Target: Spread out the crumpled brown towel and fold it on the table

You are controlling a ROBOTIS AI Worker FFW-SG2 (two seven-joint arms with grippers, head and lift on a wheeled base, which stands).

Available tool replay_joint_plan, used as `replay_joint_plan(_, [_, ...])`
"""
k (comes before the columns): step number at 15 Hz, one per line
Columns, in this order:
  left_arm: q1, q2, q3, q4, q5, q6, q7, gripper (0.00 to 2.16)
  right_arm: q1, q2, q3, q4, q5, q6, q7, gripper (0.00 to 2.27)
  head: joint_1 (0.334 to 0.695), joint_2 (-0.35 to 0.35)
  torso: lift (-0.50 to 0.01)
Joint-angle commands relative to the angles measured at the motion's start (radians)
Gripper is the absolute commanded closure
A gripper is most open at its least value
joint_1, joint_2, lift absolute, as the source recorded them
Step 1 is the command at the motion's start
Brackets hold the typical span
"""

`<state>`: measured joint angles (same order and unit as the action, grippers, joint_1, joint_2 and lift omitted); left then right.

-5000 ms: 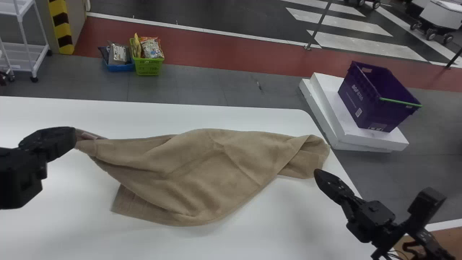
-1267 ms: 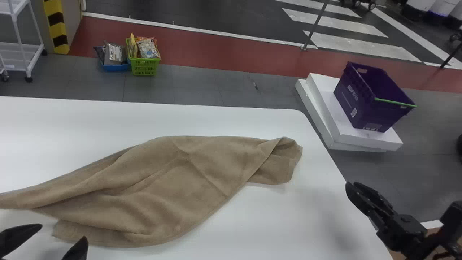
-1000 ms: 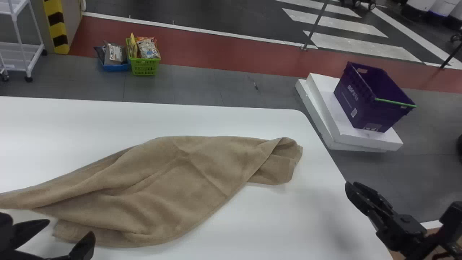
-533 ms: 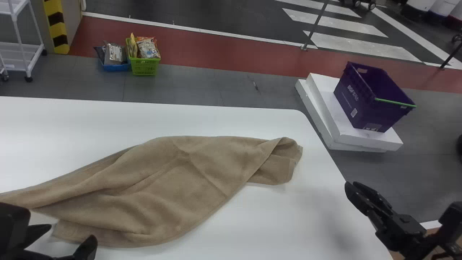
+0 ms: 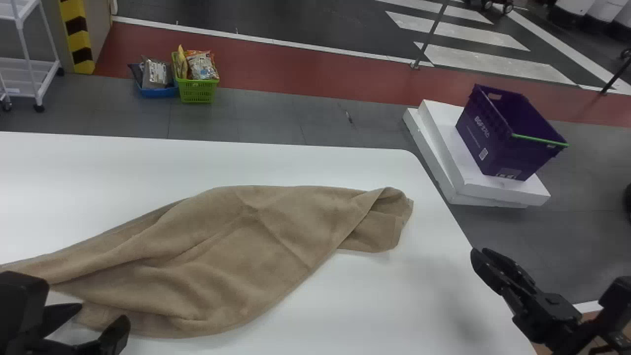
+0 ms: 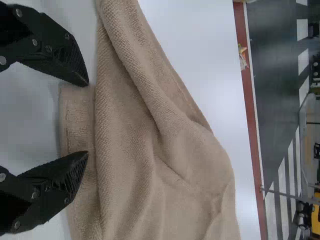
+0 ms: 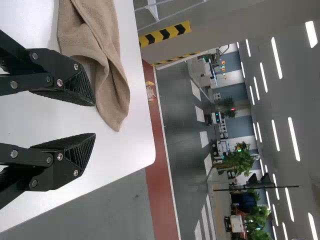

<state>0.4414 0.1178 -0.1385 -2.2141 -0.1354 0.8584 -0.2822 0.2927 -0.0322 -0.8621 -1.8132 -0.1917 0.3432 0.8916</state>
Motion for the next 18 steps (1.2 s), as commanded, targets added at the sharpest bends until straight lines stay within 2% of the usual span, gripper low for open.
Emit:
replay_joint_plan(1, [0.0, 0.0, -0.004, 0.001, -0.01, 0.021, 0.0, 0.73, 0.0, 0.002, 0.002, 0.0, 0.0, 0.0, 0.001, 0.77, 0.695, -0.35, -0.127])
replay_joint_plan(3, [0.007, 0.003, -0.003, -0.004, -0.015, 0.021, 0.0, 0.73, 0.0, 0.002, 0.003, 0.0, -0.002, 0.0, 0.001, 0.77, 0.695, -0.35, -0.127])
replay_joint_plan(4, [0.01, 0.003, -0.003, -0.01, -0.015, 0.021, 0.003, 1.02, -0.001, 0.0, 0.005, -0.002, -0.002, -0.003, 0.003, 0.77, 0.695, -0.35, -0.127])
replay_joint_plan(5, [0.016, 0.002, 0.002, -0.018, -0.015, 0.021, 0.009, 1.19, 0.0, 0.0, 0.009, -0.002, -0.002, 0.0, 0.003, 0.77, 0.695, -0.35, -0.127])
replay_joint_plan(12, [0.086, 0.0, 0.057, -0.283, -0.007, 0.141, 0.009, 1.2, 0.0, 0.012, 0.043, -0.025, -0.002, 0.003, 0.001, 0.77, 0.695, -0.35, -0.127])
replay_joint_plan(18, [0.069, -0.012, 0.109, -0.42, 0.013, 0.233, 0.018, 1.2, 0.002, 0.021, 0.067, -0.035, 0.02, -0.003, -0.002, 0.77, 0.695, -0.35, -0.127])
